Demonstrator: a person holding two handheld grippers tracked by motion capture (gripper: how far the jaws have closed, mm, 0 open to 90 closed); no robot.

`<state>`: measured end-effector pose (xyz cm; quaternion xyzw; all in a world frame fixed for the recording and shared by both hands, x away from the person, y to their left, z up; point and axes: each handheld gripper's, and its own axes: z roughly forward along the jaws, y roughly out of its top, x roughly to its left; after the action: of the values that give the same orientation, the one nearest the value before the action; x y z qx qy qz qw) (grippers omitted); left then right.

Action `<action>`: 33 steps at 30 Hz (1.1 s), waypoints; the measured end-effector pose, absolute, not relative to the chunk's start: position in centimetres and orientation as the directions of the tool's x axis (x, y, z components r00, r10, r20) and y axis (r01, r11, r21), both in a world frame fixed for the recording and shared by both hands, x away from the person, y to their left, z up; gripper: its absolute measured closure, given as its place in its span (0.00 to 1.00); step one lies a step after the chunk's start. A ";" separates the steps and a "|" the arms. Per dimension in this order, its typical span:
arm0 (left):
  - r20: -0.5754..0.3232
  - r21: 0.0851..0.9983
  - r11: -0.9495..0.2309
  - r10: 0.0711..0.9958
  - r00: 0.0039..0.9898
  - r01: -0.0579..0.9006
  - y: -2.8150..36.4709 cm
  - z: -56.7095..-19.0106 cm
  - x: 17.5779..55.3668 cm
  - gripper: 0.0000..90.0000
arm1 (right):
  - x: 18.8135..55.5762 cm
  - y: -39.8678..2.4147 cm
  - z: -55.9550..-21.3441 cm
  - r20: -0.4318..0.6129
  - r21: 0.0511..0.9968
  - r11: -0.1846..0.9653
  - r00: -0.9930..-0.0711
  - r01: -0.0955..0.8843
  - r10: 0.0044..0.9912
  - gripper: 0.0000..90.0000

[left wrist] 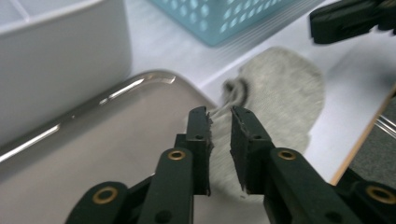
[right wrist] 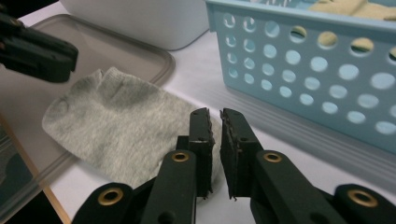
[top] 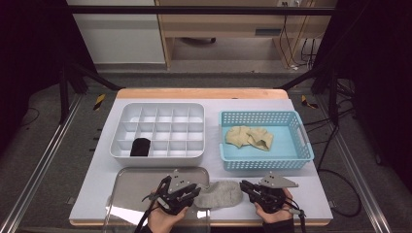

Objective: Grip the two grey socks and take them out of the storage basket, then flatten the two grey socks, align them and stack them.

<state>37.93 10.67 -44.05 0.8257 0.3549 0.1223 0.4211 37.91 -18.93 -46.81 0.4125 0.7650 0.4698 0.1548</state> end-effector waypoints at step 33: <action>-0.071 0.718 -0.492 0.653 0.754 0.493 5.0 -47.7 39.2 0.99 | 37.6 -18.5 -49.4 0.244 0.775 0.195 -0.568 0.602 0.786 0.92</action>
<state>39.16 5.04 -47.68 0.8570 0.3344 0.1061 0.3773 37.57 -18.50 -49.41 0.4528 0.7660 0.4444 0.1035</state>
